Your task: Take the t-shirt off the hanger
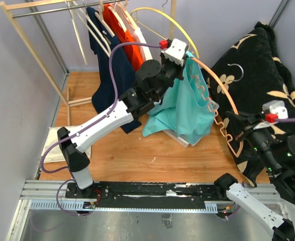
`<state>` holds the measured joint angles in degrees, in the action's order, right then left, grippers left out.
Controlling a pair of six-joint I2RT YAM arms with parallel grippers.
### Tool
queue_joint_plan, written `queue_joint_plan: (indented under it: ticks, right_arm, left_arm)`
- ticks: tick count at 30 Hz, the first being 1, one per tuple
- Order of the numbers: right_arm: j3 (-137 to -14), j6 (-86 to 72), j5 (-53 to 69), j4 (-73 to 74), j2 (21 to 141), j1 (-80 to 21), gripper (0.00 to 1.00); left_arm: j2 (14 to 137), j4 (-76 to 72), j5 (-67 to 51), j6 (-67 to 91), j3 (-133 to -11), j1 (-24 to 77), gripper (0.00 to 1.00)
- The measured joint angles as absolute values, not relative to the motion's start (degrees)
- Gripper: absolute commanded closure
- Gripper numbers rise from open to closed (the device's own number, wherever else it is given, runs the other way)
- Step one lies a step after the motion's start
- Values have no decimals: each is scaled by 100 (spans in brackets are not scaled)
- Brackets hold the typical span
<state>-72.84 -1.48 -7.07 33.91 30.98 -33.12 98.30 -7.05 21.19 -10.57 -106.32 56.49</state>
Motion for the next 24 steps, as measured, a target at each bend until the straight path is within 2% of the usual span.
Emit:
queue_joint_plan:
  ticks: [9, 18, 24]
  right_arm:
    - [-7531, -14, -757, 3745, 2449, -3315, 99]
    - [-7649, 12, -1157, 3927, 2228, -3312, 99]
    - [-7655, 14, -1962, 3931, 2200, -3312, 99]
  left_arm:
    - [10735, -222, 2401, -1221, -11924, 5363, 99]
    - [10873, 34, 2397, -1238, -12123, 5299, 99]
    - [10783, 64, 1721, -1085, -12208, 5299, 100]
